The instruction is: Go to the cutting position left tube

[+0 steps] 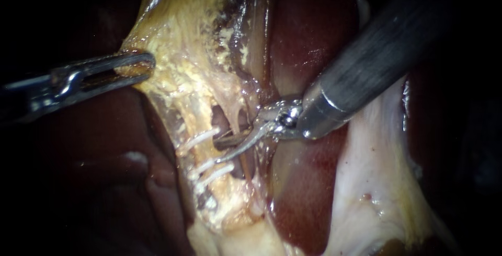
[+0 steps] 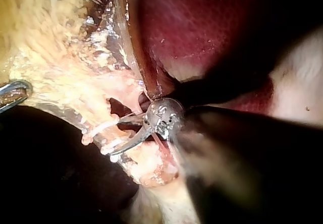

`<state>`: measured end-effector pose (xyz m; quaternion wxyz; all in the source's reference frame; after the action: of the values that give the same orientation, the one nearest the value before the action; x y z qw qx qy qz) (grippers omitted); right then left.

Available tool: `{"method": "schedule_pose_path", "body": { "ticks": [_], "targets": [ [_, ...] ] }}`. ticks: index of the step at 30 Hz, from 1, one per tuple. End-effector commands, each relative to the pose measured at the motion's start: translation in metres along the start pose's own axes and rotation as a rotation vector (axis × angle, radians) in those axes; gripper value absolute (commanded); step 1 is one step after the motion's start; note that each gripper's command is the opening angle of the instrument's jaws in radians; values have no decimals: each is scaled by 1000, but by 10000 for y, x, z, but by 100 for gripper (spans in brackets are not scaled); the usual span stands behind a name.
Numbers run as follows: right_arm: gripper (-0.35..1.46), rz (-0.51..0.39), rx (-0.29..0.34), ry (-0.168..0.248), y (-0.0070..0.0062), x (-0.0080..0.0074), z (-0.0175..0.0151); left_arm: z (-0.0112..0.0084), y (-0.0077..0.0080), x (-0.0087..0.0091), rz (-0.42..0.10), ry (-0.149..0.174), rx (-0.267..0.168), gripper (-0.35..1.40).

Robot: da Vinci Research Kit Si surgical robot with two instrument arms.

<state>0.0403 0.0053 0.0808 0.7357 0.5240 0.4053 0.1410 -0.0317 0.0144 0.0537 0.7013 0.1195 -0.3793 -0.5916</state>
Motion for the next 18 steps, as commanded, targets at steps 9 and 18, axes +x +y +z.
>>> {"method": "schedule_pose_path", "body": {
  "ticks": [9, 18],
  "targets": [
    [136, -12, 84, 45, -2, 12, 21, 0, 0, 0, 0, 0, 0, -35],
    [135, -41, 181, 61, -12, 8, 29, 0, 0, 0, 0, 0, 0, -35]
  ]
}}
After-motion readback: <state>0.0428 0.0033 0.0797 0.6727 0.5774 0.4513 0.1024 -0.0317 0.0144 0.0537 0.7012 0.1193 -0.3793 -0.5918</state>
